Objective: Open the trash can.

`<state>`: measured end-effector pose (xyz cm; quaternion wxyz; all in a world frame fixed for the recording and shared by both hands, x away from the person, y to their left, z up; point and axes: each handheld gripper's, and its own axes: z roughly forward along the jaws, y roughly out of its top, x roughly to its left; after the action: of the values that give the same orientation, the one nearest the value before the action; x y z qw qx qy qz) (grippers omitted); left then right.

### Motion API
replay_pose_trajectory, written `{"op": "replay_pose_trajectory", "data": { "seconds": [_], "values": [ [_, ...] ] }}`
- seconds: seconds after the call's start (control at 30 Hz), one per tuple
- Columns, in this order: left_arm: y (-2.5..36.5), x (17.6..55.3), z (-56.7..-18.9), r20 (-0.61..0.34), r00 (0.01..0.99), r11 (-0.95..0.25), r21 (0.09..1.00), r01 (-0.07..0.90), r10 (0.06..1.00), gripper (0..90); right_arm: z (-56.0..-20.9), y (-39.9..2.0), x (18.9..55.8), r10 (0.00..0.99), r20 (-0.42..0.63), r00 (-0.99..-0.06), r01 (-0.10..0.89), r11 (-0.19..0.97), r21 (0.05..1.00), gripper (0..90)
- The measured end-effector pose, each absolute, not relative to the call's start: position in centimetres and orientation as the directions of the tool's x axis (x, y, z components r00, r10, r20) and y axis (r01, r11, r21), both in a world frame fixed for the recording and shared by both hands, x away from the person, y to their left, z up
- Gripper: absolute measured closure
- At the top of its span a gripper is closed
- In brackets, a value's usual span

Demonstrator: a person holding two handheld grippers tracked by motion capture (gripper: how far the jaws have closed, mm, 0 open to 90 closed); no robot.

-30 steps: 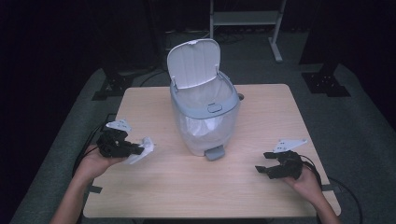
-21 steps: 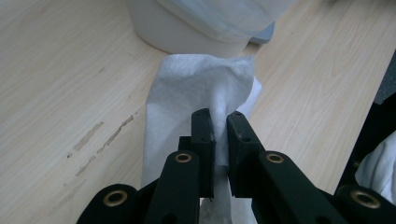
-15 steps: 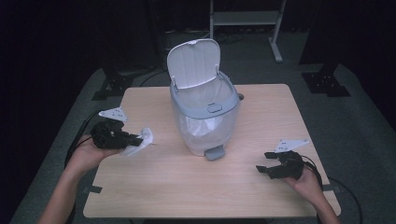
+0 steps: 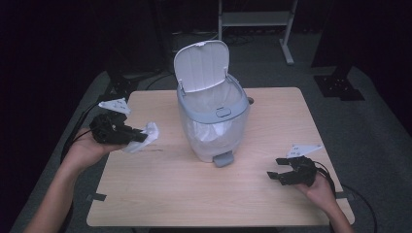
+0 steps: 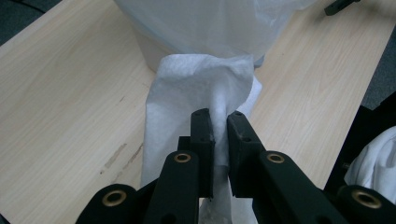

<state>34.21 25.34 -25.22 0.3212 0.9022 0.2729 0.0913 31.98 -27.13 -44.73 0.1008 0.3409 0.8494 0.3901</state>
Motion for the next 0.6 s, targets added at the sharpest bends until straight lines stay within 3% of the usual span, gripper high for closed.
{"op": "replay_pose_trajectory", "data": {
  "seconds": [0.6],
  "values": [
    [24.8,35.3,-22.7,0.010,0.836,-0.646,0.640,0.416,0.548,81.9,-45.0,-27.5,32.2,0.668,0.103,-0.737,0.508,0.448,0.736,30.9]
  ]
}}
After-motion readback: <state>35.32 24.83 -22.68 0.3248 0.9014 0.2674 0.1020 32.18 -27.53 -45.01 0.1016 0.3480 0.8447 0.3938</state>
